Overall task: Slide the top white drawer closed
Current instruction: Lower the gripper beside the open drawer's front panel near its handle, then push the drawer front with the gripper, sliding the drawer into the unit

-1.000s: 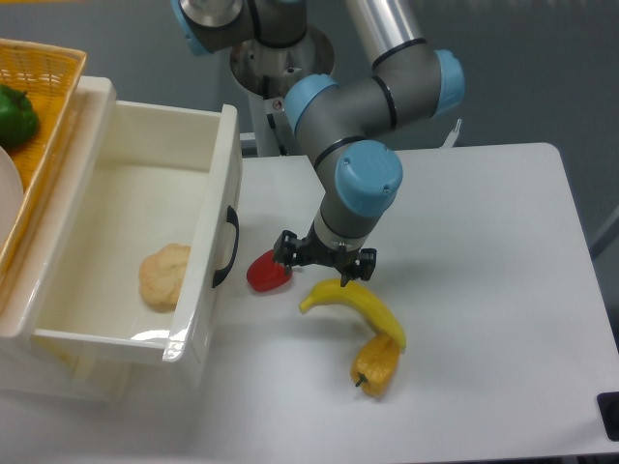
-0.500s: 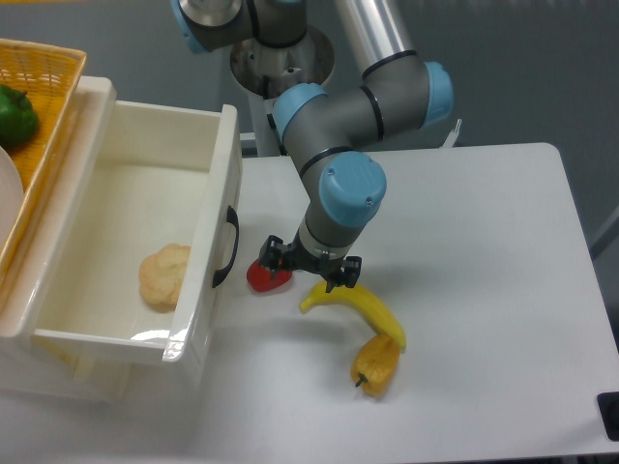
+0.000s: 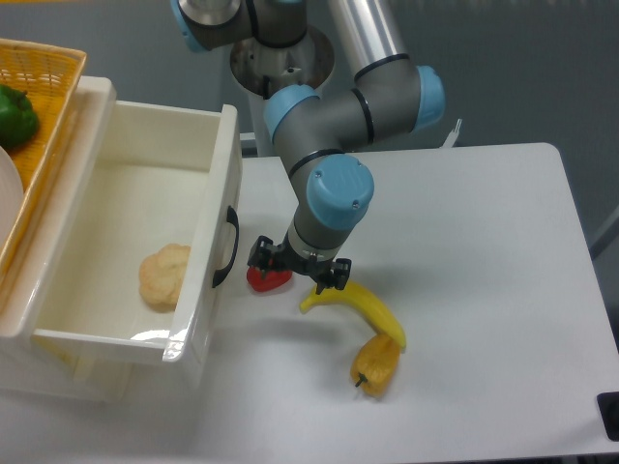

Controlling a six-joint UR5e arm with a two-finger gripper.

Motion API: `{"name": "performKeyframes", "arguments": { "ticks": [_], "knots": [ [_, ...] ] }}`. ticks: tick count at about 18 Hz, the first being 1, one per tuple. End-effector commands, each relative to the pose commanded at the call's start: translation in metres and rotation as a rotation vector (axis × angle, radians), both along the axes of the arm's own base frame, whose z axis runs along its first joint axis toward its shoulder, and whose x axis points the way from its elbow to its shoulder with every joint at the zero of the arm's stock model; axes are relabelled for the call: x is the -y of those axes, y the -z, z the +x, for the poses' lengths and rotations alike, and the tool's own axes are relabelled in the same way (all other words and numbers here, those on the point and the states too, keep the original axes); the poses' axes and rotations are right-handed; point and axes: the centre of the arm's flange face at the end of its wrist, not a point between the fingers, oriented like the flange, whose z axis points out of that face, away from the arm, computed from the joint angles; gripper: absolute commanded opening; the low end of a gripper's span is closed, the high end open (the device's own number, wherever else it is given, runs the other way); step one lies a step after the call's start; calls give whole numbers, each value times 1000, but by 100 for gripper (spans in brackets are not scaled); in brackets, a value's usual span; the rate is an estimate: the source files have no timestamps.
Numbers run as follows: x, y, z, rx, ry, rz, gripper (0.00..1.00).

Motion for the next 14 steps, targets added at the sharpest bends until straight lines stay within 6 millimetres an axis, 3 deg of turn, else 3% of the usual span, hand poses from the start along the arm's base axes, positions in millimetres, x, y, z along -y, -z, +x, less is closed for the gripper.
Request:
{"name": "performKeyframes", "arguments": {
  "ticks": [14],
  "knots": [
    [-8,-8,15,3,23,18,100]
  ]
}}
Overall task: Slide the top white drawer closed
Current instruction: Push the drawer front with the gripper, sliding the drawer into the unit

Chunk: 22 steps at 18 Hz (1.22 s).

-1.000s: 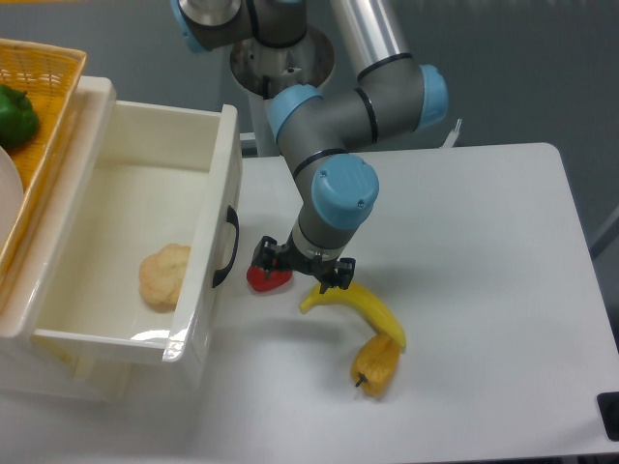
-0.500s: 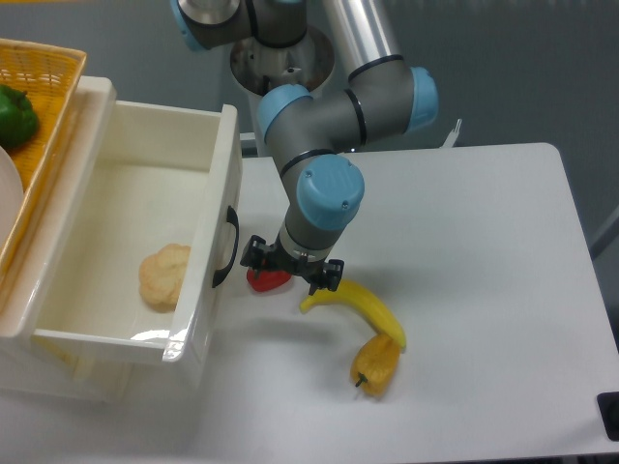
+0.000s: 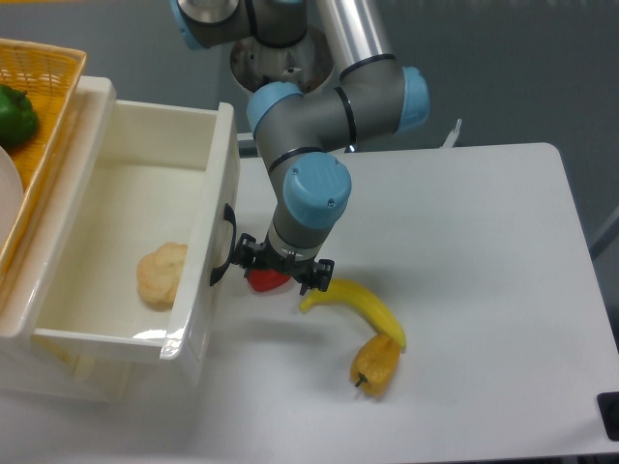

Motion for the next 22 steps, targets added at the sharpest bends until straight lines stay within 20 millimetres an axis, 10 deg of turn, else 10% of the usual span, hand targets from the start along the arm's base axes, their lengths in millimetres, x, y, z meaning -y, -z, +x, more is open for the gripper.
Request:
{"name": "performKeyframes", "arguments": {
  "ticks": [22],
  "knots": [
    [-18,-13,40,-13,66,14,100]
  ]
}}
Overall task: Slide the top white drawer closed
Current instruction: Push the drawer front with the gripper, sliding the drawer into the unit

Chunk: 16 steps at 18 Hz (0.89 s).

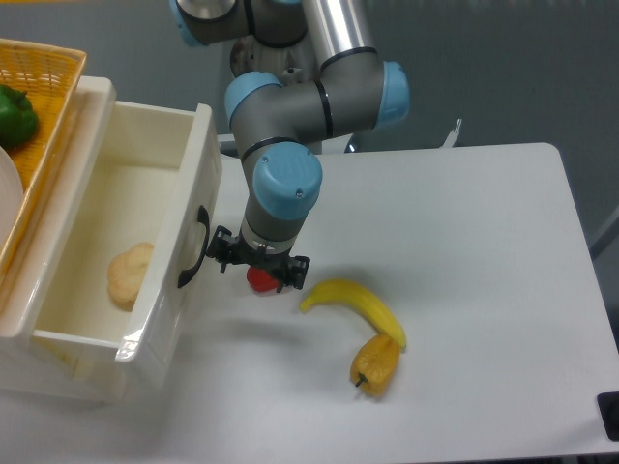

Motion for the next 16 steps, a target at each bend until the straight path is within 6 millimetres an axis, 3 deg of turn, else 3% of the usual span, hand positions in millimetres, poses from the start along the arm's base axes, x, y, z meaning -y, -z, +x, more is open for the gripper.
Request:
{"name": "performKeyframes", "arguments": {
  "ticks": [16],
  "knots": [
    [-17,-12,43,-20,80,15,100]
  ]
}}
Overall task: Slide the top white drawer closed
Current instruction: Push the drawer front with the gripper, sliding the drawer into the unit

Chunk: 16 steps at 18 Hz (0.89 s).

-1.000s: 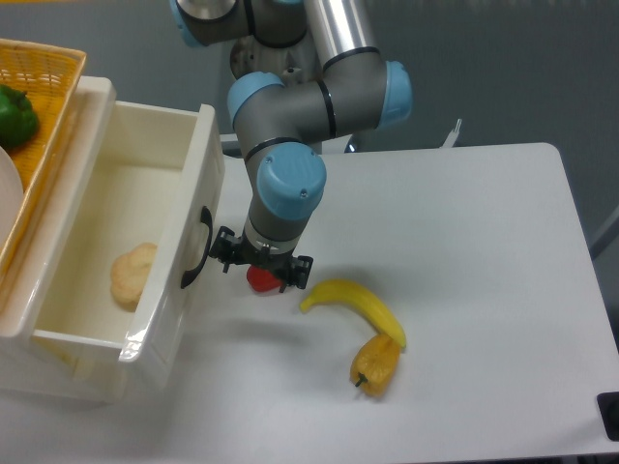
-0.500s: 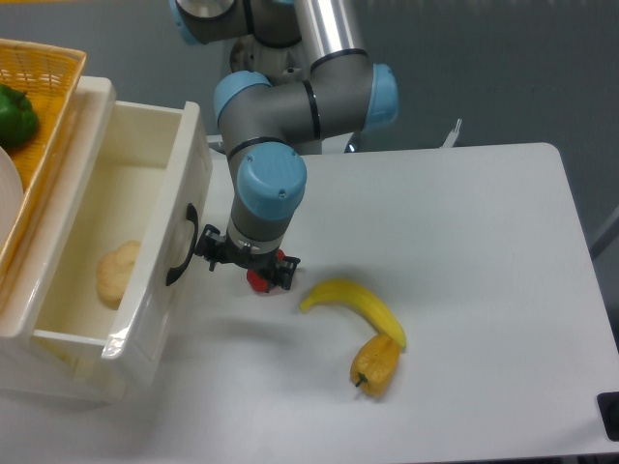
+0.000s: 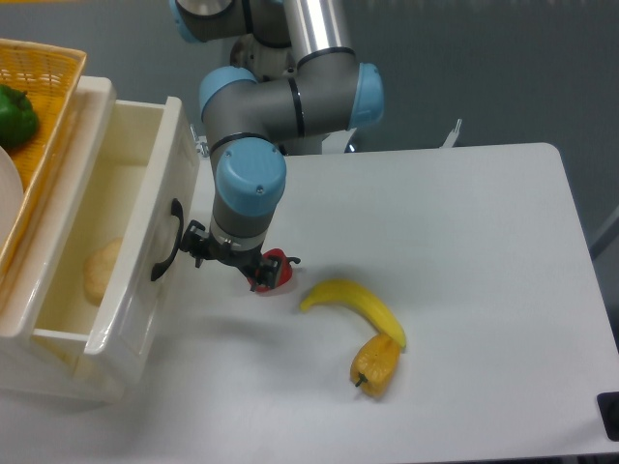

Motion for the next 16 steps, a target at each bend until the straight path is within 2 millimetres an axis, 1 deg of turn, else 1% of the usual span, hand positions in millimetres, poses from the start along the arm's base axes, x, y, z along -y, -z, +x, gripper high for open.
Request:
{"name": "performKeyframes", "arguments": {
  "ticks": [3,4,9,16],
  "knots": [
    [-2,-5,8,-8,14,6,100],
    [-4,-6,14,-9,25,7,100],
    [-6,-5,18,-9,30,4,100],
    [-9,-6,28,-9,43,7,100]
  ]
}}
